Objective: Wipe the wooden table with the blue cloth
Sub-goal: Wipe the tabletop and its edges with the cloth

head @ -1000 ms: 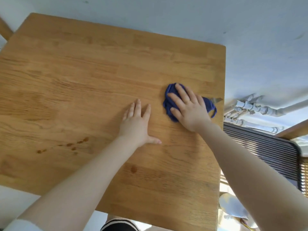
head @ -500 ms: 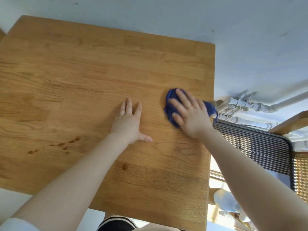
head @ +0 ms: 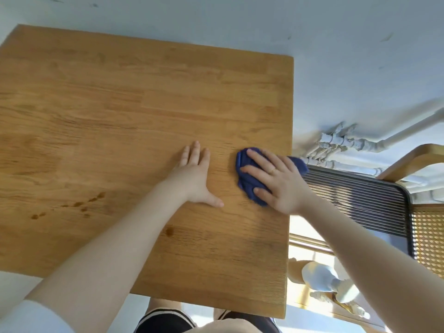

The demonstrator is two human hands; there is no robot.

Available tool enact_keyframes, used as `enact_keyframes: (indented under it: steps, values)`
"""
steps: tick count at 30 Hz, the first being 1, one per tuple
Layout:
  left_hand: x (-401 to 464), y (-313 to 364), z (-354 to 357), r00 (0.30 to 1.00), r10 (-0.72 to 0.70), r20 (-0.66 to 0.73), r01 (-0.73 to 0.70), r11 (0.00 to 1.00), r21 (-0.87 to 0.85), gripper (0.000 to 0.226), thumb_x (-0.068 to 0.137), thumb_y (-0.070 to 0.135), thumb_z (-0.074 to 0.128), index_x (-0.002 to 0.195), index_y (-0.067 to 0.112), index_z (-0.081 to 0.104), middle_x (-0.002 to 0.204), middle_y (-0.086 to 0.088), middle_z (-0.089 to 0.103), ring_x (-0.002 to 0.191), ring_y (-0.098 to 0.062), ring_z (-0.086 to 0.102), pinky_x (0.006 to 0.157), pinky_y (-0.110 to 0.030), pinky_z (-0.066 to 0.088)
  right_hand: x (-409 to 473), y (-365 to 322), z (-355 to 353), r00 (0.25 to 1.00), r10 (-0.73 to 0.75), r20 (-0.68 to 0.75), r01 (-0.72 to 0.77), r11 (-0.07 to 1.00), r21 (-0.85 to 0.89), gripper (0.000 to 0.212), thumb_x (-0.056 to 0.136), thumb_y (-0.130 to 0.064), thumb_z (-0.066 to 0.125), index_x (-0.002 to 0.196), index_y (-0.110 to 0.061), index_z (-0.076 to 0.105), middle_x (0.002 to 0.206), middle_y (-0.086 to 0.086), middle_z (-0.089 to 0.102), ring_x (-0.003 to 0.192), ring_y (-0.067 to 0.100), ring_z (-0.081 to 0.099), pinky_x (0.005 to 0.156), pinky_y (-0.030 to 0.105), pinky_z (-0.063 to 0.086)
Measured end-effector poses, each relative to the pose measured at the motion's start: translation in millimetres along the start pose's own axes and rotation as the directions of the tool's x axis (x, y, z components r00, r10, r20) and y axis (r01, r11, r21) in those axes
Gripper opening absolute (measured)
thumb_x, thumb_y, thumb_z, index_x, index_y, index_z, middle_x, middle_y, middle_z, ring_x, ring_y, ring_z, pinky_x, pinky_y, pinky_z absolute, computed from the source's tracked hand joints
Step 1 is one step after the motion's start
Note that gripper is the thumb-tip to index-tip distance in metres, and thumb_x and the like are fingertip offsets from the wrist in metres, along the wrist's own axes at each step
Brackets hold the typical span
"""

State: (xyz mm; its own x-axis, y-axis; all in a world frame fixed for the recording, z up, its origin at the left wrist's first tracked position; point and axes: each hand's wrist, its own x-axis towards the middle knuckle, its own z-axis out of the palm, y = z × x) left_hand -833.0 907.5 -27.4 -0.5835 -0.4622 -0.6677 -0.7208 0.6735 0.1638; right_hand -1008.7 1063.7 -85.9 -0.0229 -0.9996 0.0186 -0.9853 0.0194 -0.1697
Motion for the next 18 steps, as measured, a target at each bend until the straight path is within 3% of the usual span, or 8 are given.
enact_keyframes:
  steps: [3, 5, 10, 14, 16, 18]
  values:
    - [-1, 0, 10, 0.999, -0.011, -0.048, 0.013, 0.999, 0.041, 0.136, 0.059, 0.066, 0.072, 0.144, 0.019, -0.024, 0.148, -0.004, -0.038, 0.14, -0.025, -0.025, 0.115, -0.044, 0.005, 29, 20, -5, 0.957, 0.287, -0.029, -0.285, 0.957, 0.061, 0.057, 0.085, -0.048, 0.028, 0.136, -0.028, 0.042, 0.152, 0.003, 0.027, 0.138, 0.031, 0.024, 0.107, 0.046, 0.02]
    - [-3, -1, 15, 0.995, -0.007, -0.096, 0.012, 0.999, 0.05, 0.136, 0.058, 0.066, 0.072, 0.145, 0.02, -0.022, 0.15, -0.004, -0.034, 0.141, -0.024, -0.023, 0.115, -0.043, 0.005, 33, 16, -5, 0.921, 0.388, -0.033, -0.383, 0.918, 0.098, 0.061, 0.083, -0.049, 0.023, 0.138, -0.029, 0.04, 0.154, 0.002, 0.023, 0.14, 0.031, 0.018, 0.109, 0.045, 0.014]
    - [-4, -3, 16, 0.993, -0.01, -0.116, 0.016, 0.998, 0.053, 0.136, 0.057, 0.067, 0.071, 0.145, 0.02, -0.021, 0.151, -0.002, -0.033, 0.141, -0.023, -0.022, 0.115, -0.042, 0.005, -32, -38, 8, 0.983, 0.165, -0.078, -0.159, 0.985, 0.07, 0.05, 0.086, -0.041, 0.038, 0.134, -0.028, 0.039, 0.152, 0.005, 0.028, 0.138, 0.034, 0.025, 0.107, 0.048, 0.021]
    - [-5, 4, 12, 0.996, -0.027, -0.085, 0.032, 0.998, 0.053, 0.136, 0.059, 0.064, 0.073, 0.145, 0.018, -0.021, 0.15, -0.005, -0.033, 0.141, -0.026, -0.022, 0.115, -0.042, 0.003, -48, -43, 5, 0.994, 0.104, -0.013, -0.103, 0.993, 0.058, 0.048, 0.088, -0.043, 0.037, 0.134, -0.031, 0.038, 0.151, 0.004, 0.028, 0.137, 0.033, 0.026, 0.106, 0.046, 0.018]
    - [-4, 7, 9, 0.996, -0.036, -0.076, 0.041, 0.997, 0.059, 0.136, 0.059, 0.063, 0.073, 0.145, 0.017, -0.021, 0.151, -0.007, -0.033, 0.141, -0.027, -0.021, 0.115, -0.042, 0.003, -32, -31, 3, 0.986, 0.165, -0.004, -0.165, 0.986, 0.036, 0.049, 0.089, -0.045, 0.033, 0.136, -0.032, 0.039, 0.152, 0.003, 0.028, 0.138, 0.032, 0.026, 0.107, 0.045, 0.018]
    - [-4, 7, 8, 0.996, -0.037, -0.077, 0.042, 0.997, 0.064, 0.136, 0.059, 0.064, 0.073, 0.145, 0.017, -0.021, 0.151, -0.007, -0.032, 0.142, -0.027, -0.021, 0.116, -0.042, 0.004, -7, -23, -2, 0.947, 0.322, -0.012, -0.321, 0.946, 0.047, 0.054, 0.088, -0.048, 0.024, 0.138, -0.033, 0.038, 0.153, 0.001, 0.024, 0.139, 0.032, 0.023, 0.108, 0.047, 0.019]
